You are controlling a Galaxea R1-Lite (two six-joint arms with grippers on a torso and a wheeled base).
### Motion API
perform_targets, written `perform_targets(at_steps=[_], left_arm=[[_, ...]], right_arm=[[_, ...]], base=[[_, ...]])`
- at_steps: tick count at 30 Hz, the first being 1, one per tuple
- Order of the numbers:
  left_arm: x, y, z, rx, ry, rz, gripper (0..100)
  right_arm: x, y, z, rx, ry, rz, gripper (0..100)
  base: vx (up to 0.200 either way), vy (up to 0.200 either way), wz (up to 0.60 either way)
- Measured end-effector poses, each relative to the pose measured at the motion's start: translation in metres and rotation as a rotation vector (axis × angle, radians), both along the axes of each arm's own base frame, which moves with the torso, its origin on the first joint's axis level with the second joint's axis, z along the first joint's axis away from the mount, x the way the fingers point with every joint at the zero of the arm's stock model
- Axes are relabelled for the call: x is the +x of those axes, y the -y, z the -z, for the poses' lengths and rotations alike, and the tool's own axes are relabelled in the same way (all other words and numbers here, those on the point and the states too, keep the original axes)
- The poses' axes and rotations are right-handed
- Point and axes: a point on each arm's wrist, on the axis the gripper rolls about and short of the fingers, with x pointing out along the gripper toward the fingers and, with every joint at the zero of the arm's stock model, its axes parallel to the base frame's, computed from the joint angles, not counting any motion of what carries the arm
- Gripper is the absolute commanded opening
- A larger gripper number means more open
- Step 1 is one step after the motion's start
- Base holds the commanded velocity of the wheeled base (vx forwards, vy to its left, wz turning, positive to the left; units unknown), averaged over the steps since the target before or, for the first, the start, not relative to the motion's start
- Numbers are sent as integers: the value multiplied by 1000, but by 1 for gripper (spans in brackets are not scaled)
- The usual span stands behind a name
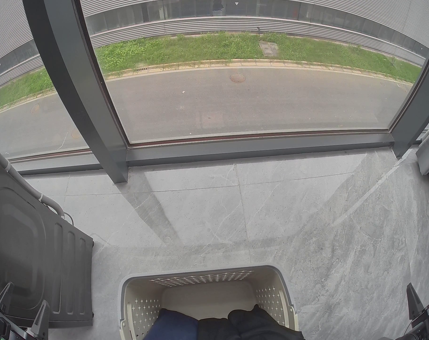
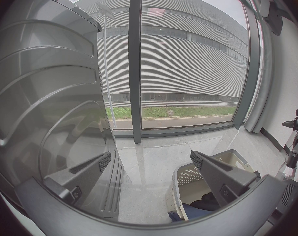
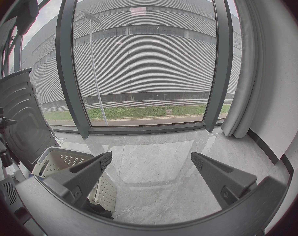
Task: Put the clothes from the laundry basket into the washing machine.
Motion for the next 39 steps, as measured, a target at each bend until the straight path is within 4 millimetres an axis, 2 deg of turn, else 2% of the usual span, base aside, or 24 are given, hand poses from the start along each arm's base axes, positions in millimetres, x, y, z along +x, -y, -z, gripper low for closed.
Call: perform_targets(at_steps=[39], left_arm=[[0,0,0,1,0,0,100]], right_arm=[[0,0,0,1,0,1,100]], base=[[-200,0,0]])
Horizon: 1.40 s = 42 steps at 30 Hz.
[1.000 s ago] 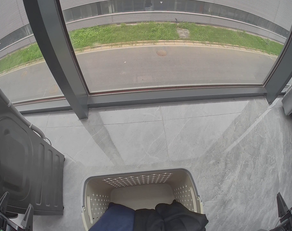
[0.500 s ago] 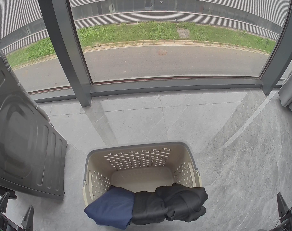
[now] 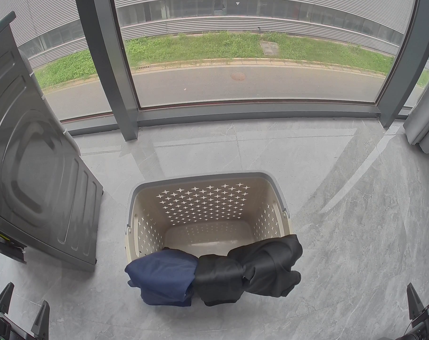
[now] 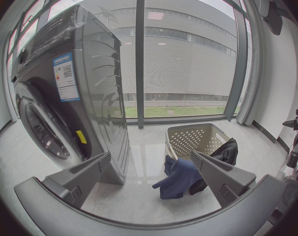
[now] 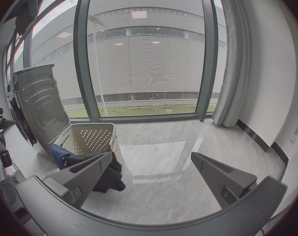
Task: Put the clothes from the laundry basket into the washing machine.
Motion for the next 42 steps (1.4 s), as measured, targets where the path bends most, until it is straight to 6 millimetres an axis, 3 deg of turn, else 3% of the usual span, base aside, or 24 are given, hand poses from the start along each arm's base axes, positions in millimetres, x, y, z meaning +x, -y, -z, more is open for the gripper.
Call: perform_targets(at_steps=[4,13,42], left_arm=[[0,0,0,0,0,0,100],[0,0,0,0,0,-1,100],[0,0,0,1,-1,0,100]], right_arm=[[0,0,0,-1,0,0,100],[0,0,0,-3,0,-2,100],[0,0,0,-3,0,-1,100]], base=[[-200,0,0],[0,0,0],[0,200,0]])
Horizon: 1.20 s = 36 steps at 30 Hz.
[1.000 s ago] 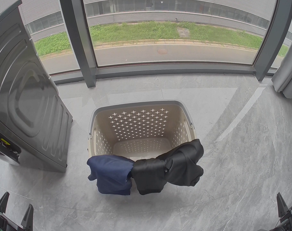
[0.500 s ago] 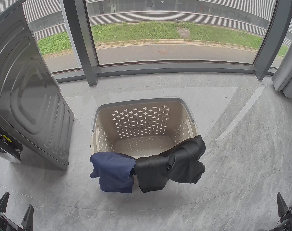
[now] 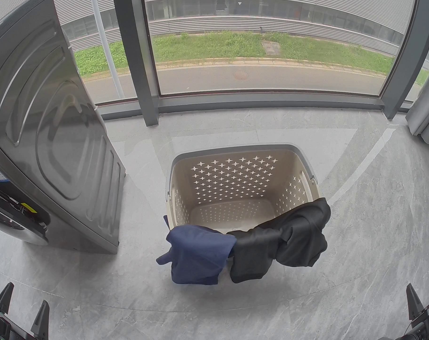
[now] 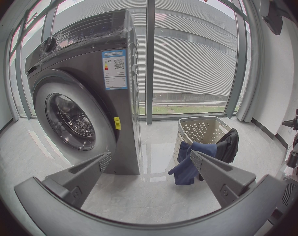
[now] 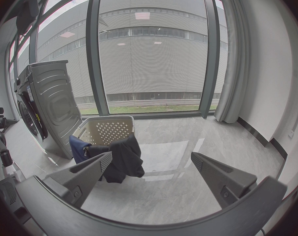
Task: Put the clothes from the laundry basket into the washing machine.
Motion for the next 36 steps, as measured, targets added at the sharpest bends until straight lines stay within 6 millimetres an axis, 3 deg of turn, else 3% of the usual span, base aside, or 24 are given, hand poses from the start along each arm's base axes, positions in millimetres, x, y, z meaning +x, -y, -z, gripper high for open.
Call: perform_targets(at_steps=[10,17,31,36], left_arm=[[0,0,0,-1,0,0,100],[0,0,0,0,2,0,100],[0,0,0,-1,1,0,100],[0,0,0,-2,2,0,100]], right_arm=[[0,0,0,0,0,0,100],[0,0,0,0,0,-1,100],[0,0,0,0,0,-1,100],[0,0,0,0,0,0,100]], base=[[0,200,0],[0,0,0],[-200,0,0],[0,0,0]])
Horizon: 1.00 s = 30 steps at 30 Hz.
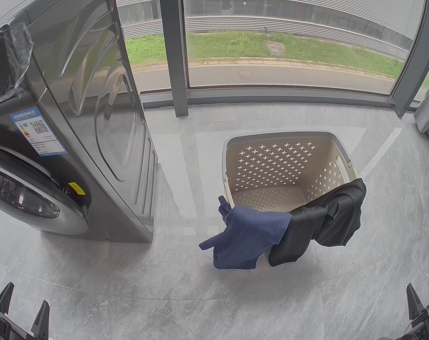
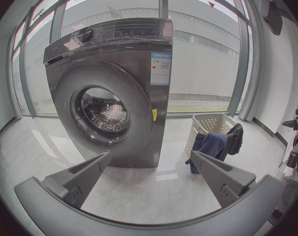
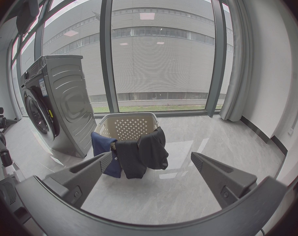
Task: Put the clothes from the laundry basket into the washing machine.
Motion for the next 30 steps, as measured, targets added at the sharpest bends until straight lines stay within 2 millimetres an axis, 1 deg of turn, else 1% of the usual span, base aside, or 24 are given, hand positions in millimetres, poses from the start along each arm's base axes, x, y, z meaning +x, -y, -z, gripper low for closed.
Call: perform_targets(at_steps=[1,30], left_arm=[[0,0,0,0,0,0,100],[0,0,0,0,-1,0,100]], right_arm=[[0,0,0,0,0,-1,100],[0,0,0,-1,0,0,100]], base=[[0,0,0],[0,200,0]])
